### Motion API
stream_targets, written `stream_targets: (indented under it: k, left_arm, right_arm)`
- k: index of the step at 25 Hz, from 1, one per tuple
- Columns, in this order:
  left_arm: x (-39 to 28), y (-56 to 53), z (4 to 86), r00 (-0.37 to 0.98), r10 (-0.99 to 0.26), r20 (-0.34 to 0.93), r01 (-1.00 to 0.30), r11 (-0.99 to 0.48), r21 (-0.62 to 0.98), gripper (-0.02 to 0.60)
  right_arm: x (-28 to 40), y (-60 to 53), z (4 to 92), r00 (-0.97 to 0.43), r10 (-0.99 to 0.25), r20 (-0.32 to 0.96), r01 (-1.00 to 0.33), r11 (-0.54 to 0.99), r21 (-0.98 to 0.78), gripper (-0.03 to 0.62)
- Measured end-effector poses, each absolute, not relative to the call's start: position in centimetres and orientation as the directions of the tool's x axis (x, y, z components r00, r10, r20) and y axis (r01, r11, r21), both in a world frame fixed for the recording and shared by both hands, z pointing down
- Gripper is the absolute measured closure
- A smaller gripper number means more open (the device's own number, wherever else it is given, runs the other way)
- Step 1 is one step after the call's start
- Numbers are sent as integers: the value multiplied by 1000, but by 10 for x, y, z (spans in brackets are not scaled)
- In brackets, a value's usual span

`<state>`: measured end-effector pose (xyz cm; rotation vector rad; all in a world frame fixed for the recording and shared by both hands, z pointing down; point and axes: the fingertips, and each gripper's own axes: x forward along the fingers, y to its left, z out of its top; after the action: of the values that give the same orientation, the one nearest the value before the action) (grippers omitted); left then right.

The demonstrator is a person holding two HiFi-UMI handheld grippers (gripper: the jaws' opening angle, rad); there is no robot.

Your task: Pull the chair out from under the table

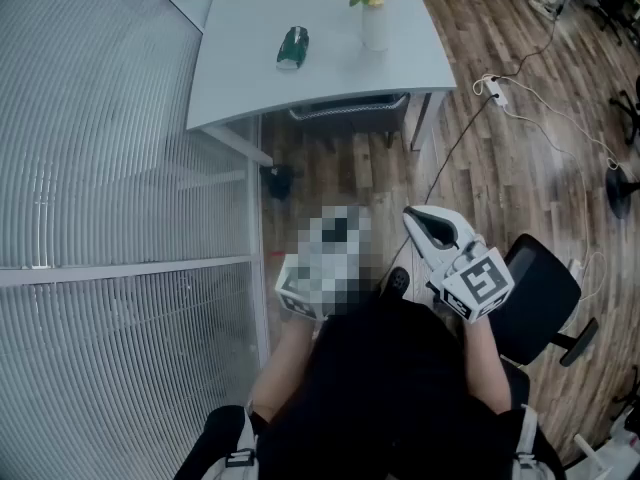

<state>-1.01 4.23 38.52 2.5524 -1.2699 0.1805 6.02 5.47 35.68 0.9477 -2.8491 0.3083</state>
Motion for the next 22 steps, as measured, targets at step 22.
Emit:
stream_targets:
  k: [22]
  left_arm:
    - [-25,29,401,602,-750,274,-798,-566,207,572]
  right_arm:
    - [45,41,398,-750,-525,402,-603,793,-90,592]
